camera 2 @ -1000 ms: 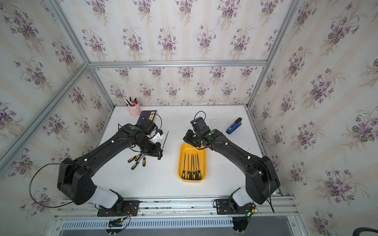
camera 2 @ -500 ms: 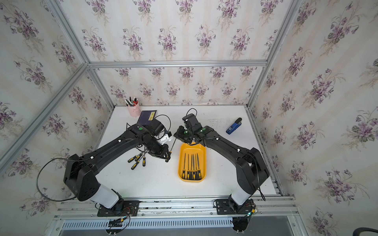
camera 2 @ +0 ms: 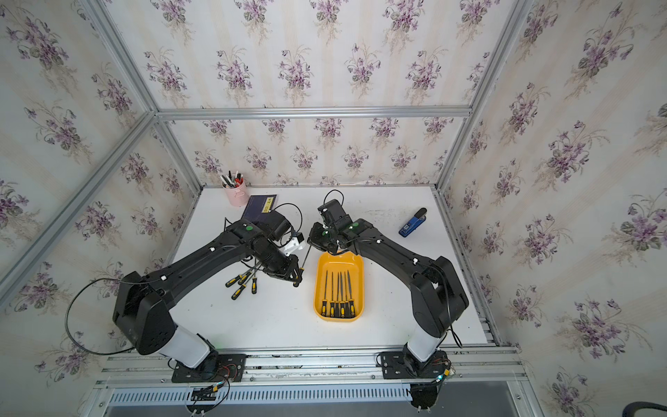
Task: Put the file tool into the storage box
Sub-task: Place the file tool in the storage box.
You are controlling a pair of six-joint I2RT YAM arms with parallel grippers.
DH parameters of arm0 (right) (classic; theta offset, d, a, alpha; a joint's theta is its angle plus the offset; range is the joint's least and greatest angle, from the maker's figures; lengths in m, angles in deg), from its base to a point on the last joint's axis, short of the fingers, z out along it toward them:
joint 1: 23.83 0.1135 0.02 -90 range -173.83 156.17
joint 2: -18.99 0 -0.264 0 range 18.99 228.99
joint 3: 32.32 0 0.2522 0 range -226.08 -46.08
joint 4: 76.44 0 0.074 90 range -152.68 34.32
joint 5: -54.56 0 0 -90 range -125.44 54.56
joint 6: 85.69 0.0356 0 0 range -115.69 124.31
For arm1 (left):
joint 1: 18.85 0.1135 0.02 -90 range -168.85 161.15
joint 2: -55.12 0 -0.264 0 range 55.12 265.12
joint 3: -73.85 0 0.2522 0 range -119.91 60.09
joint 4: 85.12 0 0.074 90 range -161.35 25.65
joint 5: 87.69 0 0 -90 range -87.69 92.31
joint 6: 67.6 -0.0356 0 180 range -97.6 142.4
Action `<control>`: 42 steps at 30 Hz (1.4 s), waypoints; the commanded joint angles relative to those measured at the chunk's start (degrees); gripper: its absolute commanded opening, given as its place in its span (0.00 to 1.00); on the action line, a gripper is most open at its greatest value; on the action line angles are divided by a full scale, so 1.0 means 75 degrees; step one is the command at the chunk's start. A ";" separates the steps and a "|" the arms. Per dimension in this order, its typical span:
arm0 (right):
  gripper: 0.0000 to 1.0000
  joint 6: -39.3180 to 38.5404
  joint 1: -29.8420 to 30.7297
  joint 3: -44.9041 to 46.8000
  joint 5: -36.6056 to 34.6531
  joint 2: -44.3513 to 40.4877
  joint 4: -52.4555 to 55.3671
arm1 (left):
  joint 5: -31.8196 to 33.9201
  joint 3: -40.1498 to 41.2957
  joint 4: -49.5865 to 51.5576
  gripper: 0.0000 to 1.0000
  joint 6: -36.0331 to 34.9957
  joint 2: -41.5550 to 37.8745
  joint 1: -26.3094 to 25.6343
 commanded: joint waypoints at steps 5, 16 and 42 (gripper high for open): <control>0.00 -0.1409 -0.0101 -0.0599 -0.1204 -0.0187 0.2406 | -0.0247 -0.0109 -0.0177 0.87 0.0274 -0.0036 0.0108; 0.00 -0.2529 -0.0498 0.0193 -0.2130 -0.0394 0.3715 | -0.0318 0.0035 -0.0315 1.00 0.0297 0.0068 0.0452; 0.00 -0.2597 -0.0498 0.1429 -0.2461 0.0359 0.2622 | 0.0000 0.0635 -0.0381 1.00 0.0375 -0.0056 0.0798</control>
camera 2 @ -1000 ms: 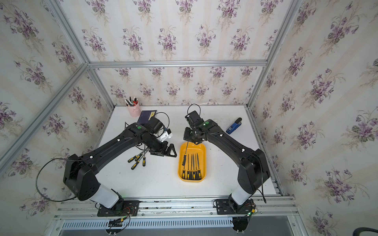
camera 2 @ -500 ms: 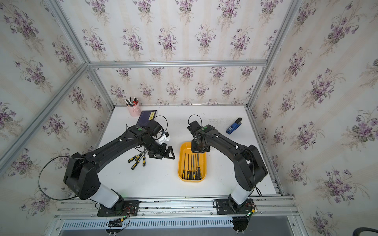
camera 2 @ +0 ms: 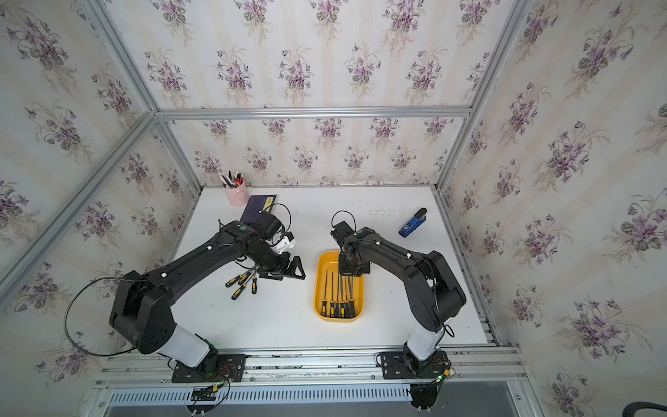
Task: Put the file tool into the storage box
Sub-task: Place the file tool in the storage box.
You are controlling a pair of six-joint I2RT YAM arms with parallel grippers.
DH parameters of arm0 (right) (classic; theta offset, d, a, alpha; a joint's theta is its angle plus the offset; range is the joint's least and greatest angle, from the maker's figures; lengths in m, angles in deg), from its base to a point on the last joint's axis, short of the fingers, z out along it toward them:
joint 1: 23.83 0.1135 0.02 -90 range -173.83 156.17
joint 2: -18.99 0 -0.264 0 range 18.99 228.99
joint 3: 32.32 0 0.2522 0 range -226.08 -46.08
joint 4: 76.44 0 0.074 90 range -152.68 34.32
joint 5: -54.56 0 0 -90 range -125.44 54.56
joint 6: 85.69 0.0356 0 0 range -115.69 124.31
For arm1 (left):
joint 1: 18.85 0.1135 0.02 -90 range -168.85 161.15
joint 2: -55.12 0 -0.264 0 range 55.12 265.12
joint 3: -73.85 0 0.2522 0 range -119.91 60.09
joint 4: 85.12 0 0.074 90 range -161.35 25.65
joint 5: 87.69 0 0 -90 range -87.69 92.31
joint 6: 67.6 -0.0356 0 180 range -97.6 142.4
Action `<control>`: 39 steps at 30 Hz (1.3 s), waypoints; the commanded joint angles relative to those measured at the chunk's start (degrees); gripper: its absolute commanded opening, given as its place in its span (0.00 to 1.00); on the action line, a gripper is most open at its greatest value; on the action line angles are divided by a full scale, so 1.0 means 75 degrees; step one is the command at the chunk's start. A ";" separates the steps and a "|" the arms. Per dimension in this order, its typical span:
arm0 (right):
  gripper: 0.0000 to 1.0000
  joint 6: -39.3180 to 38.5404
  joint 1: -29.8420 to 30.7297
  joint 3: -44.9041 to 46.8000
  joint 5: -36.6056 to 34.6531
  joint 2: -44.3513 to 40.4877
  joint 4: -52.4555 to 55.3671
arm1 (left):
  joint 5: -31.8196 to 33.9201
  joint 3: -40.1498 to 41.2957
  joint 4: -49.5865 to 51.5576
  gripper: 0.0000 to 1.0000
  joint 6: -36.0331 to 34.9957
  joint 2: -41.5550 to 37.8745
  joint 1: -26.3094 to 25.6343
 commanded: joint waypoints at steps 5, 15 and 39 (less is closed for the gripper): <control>0.00 0.0001 0.0000 0.0172 -0.0202 0.0101 -0.0261 | 0.0181 0.0018 0.0051 1.00 -0.0097 0.0060 0.0133; 0.00 0.0067 0.0000 0.0366 -0.0133 0.0201 -0.0458 | 0.0164 0.0042 0.0015 1.00 -0.0153 0.0191 0.0217; 0.25 0.0250 0.0000 0.0064 -0.0325 -0.0126 -0.0203 | 0.0271 0.0078 0.0215 1.00 -0.0226 0.0064 0.0529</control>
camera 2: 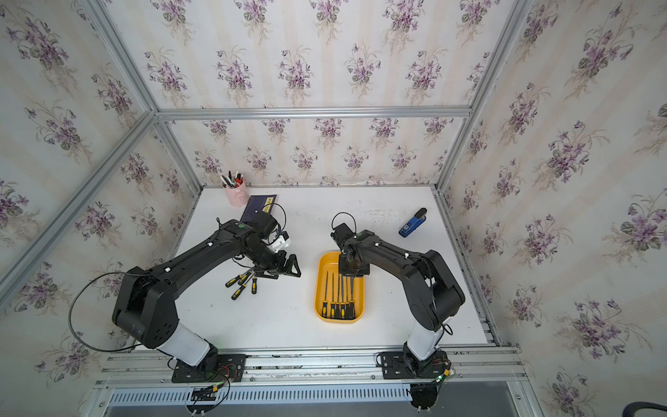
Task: Put the file tool into the storage box
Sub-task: Place the file tool in the storage box, then pick up the file tool from the center of the board.
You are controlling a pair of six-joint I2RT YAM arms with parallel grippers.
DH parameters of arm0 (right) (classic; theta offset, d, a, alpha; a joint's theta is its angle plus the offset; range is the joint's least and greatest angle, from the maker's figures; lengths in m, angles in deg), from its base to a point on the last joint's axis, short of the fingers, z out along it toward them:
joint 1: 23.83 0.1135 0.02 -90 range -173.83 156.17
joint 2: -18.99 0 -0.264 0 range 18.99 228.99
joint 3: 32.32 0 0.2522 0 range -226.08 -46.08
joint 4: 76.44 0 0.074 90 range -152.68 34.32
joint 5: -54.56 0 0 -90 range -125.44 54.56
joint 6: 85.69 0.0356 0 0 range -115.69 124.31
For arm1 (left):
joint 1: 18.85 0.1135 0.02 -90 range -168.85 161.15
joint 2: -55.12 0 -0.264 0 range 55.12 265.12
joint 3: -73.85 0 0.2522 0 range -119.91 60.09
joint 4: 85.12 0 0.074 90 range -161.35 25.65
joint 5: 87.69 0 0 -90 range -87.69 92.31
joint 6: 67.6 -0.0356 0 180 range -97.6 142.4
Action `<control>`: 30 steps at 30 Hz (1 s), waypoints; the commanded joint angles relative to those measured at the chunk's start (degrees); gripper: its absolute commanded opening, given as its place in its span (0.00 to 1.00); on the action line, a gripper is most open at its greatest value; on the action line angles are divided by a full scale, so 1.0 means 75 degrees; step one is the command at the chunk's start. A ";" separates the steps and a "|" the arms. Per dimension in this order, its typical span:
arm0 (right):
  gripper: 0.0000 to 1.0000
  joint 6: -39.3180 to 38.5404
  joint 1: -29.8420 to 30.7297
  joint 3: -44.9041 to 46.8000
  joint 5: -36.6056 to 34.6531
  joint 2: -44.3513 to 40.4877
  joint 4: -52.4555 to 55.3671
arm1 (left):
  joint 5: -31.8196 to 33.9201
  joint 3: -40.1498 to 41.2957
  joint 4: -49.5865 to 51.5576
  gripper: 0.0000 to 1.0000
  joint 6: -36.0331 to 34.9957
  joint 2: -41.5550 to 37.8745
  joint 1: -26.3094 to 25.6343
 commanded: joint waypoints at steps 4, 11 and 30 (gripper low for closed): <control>0.31 0.0131 0.0000 -0.0322 -0.0273 -0.0261 0.0417 | 0.0361 -0.0060 0.0504 1.00 -0.0012 -0.0180 0.0233; 0.35 0.0220 0.0012 -0.1075 -0.0293 -0.0828 0.0784 | 0.1945 0.0194 0.1321 1.00 0.0564 -0.0439 0.1024; 0.32 0.0532 0.0421 -0.1236 0.0258 -0.1134 0.0464 | 0.2895 0.0913 -0.0069 0.61 0.0983 0.0643 0.1459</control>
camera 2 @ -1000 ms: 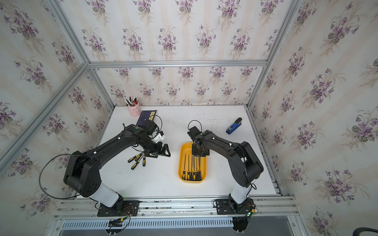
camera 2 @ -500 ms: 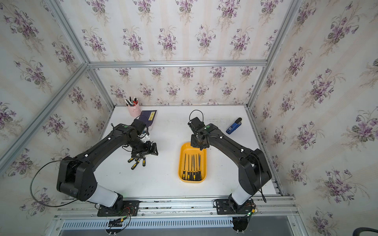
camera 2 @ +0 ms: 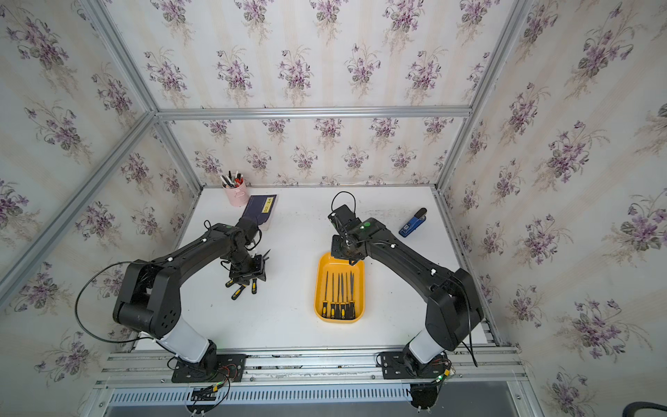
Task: Put the file tool into the storage box
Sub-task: Pick up the file tool from the center of the board.
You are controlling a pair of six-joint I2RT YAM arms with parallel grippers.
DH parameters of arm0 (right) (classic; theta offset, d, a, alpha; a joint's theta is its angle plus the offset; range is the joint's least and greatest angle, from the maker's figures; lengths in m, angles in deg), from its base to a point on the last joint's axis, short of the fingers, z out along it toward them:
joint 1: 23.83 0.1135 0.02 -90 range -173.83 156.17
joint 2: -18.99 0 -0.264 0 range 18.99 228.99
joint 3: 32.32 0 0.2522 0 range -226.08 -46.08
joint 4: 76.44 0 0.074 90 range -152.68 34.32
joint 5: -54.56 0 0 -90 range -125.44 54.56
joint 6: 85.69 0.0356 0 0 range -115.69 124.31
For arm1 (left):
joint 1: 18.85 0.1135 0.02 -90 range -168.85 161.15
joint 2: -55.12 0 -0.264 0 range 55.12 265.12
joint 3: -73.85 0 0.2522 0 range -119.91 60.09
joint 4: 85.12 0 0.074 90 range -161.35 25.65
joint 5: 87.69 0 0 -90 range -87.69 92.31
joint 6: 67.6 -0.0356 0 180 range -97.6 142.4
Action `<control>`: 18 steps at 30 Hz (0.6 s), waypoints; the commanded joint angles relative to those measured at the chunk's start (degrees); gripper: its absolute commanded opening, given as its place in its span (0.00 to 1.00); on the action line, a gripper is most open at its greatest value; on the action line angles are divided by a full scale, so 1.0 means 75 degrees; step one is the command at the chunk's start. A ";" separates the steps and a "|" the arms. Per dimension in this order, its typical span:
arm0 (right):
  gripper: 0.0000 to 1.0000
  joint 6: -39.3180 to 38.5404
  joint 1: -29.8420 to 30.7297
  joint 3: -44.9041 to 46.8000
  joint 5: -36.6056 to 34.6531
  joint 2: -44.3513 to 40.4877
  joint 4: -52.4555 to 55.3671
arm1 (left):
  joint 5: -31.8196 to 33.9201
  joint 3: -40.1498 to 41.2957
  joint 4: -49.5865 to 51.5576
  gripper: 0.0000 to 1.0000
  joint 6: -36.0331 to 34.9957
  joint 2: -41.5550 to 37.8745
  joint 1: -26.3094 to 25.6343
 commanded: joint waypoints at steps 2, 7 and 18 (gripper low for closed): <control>0.32 0.0060 0.0046 0.0086 0.0032 -0.0002 -0.0072 | 0.0358 0.0044 -0.0287 0.60 0.0079 0.0264 0.0011; 0.32 0.0055 0.0052 0.0145 0.0041 -0.0001 -0.0115 | 0.0504 0.0256 -0.0544 0.51 0.0094 0.0495 0.0003; 0.31 0.0042 0.0052 0.0199 0.0043 0.0130 -0.0141 | 0.0747 0.0398 -0.0890 0.26 -0.0083 0.1001 -0.0002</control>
